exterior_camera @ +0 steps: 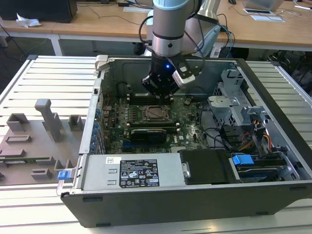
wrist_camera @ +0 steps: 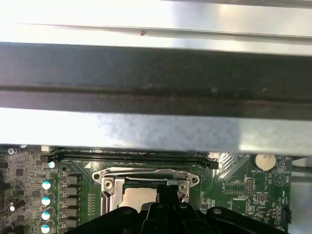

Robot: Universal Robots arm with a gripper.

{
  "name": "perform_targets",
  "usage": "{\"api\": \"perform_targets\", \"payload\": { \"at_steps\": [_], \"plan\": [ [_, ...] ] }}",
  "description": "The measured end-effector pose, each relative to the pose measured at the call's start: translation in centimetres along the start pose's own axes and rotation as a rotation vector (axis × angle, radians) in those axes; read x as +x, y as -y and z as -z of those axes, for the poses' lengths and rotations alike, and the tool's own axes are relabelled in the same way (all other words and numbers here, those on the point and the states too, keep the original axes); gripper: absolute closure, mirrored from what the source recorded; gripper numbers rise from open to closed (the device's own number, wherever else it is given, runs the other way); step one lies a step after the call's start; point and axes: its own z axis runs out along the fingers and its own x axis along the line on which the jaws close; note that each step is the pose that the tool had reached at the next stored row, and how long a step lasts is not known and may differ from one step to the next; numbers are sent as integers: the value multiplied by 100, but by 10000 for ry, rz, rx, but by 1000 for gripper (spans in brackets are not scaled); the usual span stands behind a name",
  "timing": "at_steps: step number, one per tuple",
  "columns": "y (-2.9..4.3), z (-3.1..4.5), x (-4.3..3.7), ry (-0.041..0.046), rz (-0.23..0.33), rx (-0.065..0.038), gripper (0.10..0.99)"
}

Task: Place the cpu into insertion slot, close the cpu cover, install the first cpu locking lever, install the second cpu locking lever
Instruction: 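Install the first cpu locking lever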

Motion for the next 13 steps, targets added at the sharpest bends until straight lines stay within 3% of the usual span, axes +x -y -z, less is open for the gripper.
{"api": "perform_targets", "payload": {
  "at_steps": [7, 11, 13],
  "plan": [
    [2, 139, -3, 0, 1, -1, 980],
    [4, 291, -6, 0, 1, 0, 980],
    [4, 294, -6, 2, 0, -3, 980]
  ]
}}
